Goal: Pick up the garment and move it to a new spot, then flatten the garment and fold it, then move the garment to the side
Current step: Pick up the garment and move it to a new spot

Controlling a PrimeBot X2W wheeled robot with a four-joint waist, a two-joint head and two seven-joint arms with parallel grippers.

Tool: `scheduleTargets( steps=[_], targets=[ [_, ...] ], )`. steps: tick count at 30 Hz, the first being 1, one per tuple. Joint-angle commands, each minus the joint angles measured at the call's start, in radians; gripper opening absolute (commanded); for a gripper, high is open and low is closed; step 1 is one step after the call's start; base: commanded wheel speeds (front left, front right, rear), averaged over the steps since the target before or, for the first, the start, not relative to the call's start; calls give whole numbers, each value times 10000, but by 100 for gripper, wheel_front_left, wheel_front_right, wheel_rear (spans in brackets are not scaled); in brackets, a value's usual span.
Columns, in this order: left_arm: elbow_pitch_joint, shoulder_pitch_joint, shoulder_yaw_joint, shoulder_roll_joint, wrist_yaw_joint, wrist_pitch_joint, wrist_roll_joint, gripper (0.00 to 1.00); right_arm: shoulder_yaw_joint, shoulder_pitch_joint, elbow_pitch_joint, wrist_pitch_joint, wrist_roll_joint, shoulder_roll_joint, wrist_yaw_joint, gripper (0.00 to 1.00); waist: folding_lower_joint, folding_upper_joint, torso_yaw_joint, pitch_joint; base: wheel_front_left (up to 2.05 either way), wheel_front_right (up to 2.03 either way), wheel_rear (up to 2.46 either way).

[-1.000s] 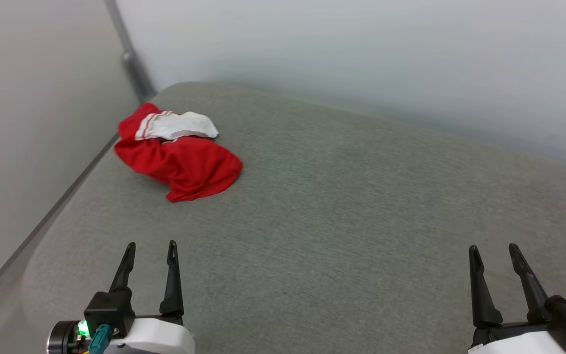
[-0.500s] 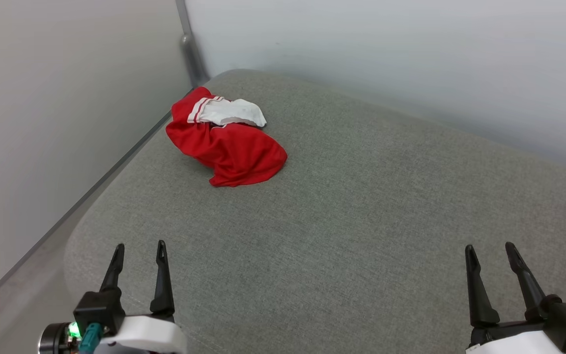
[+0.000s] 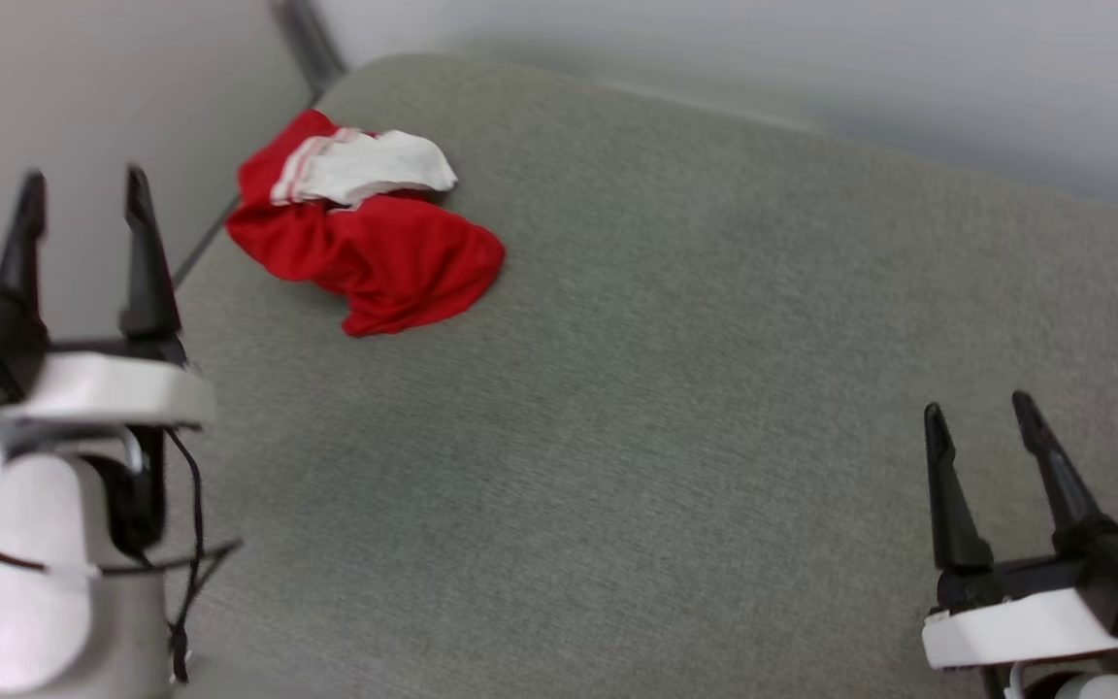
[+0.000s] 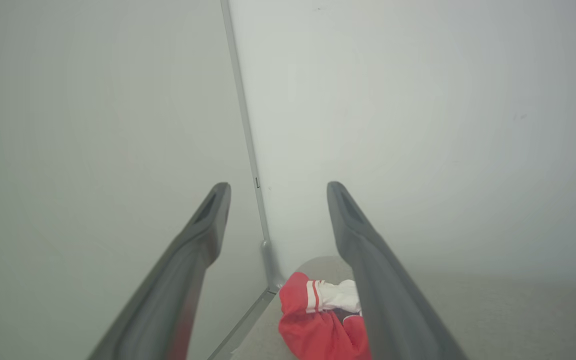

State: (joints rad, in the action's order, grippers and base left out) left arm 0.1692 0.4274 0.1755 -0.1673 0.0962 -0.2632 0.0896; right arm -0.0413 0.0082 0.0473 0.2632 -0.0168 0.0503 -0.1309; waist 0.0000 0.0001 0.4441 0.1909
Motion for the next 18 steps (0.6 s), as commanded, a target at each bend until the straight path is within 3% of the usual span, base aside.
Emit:
scheduleTargets(
  steps=[1, 5, 10, 13, 18],
  targets=[
    [124, 328, 47, -117, 51, -25, -58, 100, -47, -206, 92, 25, 65, -2, 3, 100, 0, -1, -525, 638, 0, 0, 0],
    [1052, 1555, 179, -772, 179, -23, 53, 100, -137, -542, 275, 25, 280, -4, 3, 100, 0, -1, -944, 1283, 0, 0, 0],
    [2557, 2959, -343, -1850, 300, 49, 19, 100, -353, -813, 483, 25, 414, -2, 3, 100, 0, -1, -1274, 1885, 0, 0, 0],
    [3402, 3658, -1030, -2364, 316, 809, 494, 100, -417, -975, 618, 25, 455, 18, 3, 100, 0, -1, -1436, 2168, 0, 0, 0],
    [3840, 4429, -2976, -3513, 318, 3034, 2546, 100, -463, -1206, 778, 25, 441, 92, 3, 100, 0, -1, -1672, 2526, 0, 0, 0]
  ],
)
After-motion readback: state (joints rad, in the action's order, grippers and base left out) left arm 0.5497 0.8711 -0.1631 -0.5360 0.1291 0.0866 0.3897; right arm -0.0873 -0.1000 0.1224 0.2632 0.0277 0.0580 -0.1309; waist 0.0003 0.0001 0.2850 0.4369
